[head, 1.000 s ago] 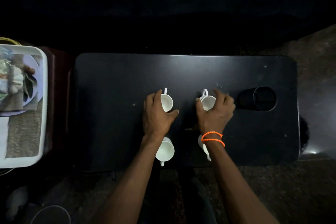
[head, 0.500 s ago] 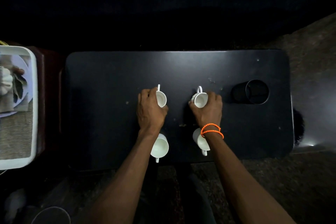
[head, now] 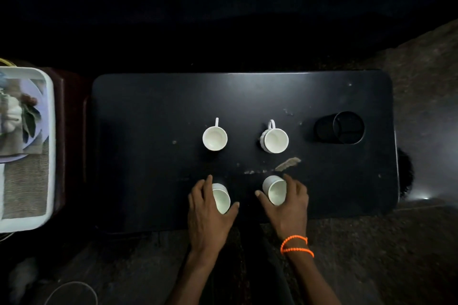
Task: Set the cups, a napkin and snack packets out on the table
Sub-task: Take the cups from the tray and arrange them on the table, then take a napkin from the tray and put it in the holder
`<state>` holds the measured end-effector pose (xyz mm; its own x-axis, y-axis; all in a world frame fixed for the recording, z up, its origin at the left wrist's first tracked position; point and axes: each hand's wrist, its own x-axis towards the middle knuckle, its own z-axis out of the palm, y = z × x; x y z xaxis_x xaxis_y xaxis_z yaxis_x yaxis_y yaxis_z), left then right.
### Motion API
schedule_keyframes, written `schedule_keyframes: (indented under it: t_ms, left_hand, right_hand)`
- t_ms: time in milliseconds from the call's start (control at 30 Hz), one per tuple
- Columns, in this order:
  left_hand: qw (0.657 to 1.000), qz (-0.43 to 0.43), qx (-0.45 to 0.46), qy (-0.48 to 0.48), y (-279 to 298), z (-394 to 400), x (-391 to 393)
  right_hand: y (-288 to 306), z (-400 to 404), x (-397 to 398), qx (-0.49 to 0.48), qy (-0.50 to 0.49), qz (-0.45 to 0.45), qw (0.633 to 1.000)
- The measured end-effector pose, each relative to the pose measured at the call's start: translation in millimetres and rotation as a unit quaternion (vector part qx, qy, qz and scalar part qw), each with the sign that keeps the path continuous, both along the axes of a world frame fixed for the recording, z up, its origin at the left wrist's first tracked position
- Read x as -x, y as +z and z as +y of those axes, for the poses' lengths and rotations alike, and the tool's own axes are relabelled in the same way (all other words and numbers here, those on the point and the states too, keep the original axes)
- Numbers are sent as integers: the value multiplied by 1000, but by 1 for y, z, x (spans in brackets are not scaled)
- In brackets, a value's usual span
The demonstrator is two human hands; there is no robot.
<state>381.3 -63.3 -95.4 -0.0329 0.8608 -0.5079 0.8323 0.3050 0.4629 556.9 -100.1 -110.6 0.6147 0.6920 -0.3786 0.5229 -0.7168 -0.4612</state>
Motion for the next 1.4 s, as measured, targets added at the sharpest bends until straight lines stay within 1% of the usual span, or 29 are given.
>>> schedule_keyframes:
  t_ms: [67,167,600,733,800,867,933,967,1033,1100,1167,1233,1300,1400]
  left_hand:
    - [1000,9,18,-20,-3,-2,0]
    - [999,2,25,-21,-7,0,-1]
    - [999,-4,-13,-39,-20,-3,-1]
    - [998,8,-15,-53,-23,-3,0]
    - [997,17,-13,-74,-25,-1,1]
    - [996,25,-2,-80,-25,1,3]
    - [997,20,-13,-68,-23,5,7]
    - [998,-1,-26,-51,-21,7,11]
    - [996,-72,-46,-2,-14,13,22]
    - [991,-115,-63,32,-6,21,38]
    - [987,-114,-103,50,0,29,56]
    - [980,-106,-153,69,6,38,78]
    - [971,-98,-200,91,12,46,105]
    - [956,-68,-251,139,21,57,151]
  right_hand:
    - [-3,-3,1,5,10,-3,1000]
    - [-6,-1,-1,11,3,-2,1000]
    - [-7,-8,2,53,14,-11,998]
    - [-8,-4,1,67,34,-35,997]
    - [-6,2,4,86,43,-61,994]
    - [0,9,8,92,31,-91,991]
    - [7,17,13,62,12,-102,993]
    - [11,22,17,34,5,-99,995]
    - [18,34,26,-34,8,-87,996]
    - [26,47,41,-101,41,-81,991]
    - [31,62,61,-170,94,-57,979]
    - [34,74,87,-212,164,1,964]
    - [36,85,118,-217,241,62,944]
    - [40,102,170,-188,340,130,912]
